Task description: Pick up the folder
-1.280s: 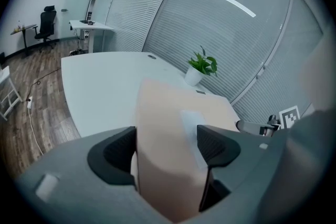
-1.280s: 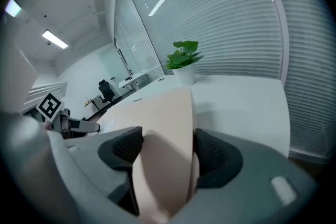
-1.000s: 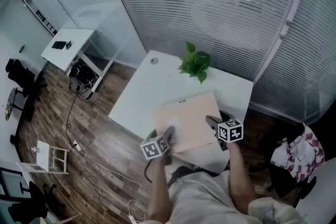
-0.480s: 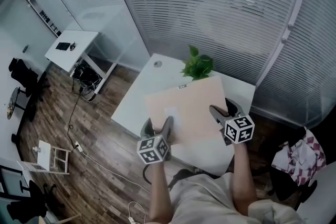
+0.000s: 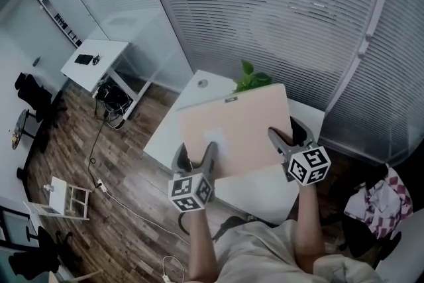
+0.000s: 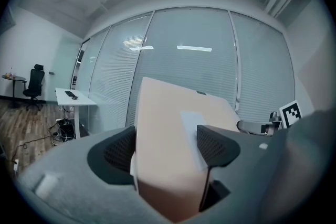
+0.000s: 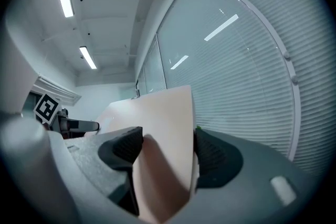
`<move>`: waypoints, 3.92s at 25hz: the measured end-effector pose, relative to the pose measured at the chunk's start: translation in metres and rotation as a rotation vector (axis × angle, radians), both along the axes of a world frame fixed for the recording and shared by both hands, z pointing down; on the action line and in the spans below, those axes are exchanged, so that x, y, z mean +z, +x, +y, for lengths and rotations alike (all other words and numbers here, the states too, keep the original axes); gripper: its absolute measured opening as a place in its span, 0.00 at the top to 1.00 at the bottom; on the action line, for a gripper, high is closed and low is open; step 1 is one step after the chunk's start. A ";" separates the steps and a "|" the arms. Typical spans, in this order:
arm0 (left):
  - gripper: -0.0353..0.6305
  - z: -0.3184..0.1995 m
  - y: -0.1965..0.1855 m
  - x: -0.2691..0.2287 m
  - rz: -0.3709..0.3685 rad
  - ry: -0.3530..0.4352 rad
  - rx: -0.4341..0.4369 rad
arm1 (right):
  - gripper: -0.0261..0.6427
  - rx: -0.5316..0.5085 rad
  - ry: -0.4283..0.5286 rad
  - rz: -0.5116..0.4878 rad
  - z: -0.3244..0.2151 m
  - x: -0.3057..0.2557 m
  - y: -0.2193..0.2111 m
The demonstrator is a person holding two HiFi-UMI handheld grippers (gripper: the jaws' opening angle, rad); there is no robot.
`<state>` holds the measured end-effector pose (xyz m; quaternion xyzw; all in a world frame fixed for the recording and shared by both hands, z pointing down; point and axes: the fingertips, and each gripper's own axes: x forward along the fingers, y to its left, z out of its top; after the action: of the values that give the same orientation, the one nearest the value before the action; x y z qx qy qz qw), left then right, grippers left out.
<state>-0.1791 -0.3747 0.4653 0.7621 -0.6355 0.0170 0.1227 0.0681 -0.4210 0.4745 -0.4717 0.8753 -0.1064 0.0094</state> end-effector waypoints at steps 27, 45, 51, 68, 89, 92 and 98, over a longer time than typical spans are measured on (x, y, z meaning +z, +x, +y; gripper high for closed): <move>0.39 0.003 0.003 -0.008 0.010 0.026 0.001 | 0.49 0.006 0.031 -0.009 0.007 -0.010 0.003; 0.39 0.008 -0.009 -0.003 0.024 0.021 -0.021 | 0.49 -0.014 0.021 -0.006 0.008 -0.007 -0.009; 0.39 0.009 -0.011 -0.002 0.027 0.022 -0.028 | 0.49 -0.012 0.023 0.005 0.008 -0.007 -0.011; 0.39 0.007 -0.012 0.001 0.029 0.016 -0.034 | 0.50 -0.014 0.023 0.001 0.007 -0.004 -0.011; 0.39 0.013 -0.026 0.013 0.065 -0.005 -0.052 | 0.50 -0.019 0.007 0.029 0.010 0.003 -0.025; 0.39 0.017 -0.030 0.011 0.063 0.000 -0.055 | 0.50 -0.022 0.010 0.025 0.013 0.002 -0.029; 0.39 0.019 -0.029 0.009 0.057 0.004 -0.057 | 0.51 -0.019 0.013 0.023 0.015 0.000 -0.028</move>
<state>-0.2082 -0.3562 0.4744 0.7440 -0.6533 -0.0093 0.1397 0.0399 -0.4062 0.4744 -0.4645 0.8804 -0.0954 0.0011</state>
